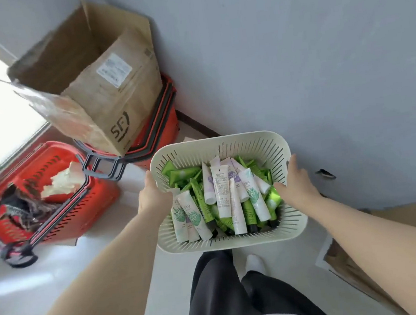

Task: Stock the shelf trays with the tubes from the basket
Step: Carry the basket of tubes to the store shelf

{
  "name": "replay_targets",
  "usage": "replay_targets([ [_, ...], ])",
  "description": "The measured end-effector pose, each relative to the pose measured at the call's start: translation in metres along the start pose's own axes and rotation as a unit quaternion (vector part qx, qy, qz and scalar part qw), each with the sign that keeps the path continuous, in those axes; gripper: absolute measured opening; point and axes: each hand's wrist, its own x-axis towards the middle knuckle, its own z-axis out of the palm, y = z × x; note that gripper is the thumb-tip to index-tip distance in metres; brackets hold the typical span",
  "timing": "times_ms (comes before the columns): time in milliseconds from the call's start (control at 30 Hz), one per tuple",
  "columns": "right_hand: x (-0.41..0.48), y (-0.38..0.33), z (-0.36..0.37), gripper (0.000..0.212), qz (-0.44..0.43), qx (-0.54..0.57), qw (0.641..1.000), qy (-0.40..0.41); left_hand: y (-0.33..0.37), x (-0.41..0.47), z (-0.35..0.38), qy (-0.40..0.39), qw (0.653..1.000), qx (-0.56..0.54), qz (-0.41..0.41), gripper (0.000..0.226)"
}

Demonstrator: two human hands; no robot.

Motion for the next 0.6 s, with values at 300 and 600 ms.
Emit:
replay_targets([
  [300,-0.065,-0.074,0.039,0.085,-0.179,-0.086,0.977,-0.074,-0.131,-0.128,-0.047,0.125,0.967,-0.165,-0.148,0.058],
  [600,-0.190,-0.135,0.139,0.088,-0.303,-0.177,0.918,-0.185,-0.294,-0.274,-0.069,0.236,0.900,-0.238,-0.280,0.066],
])
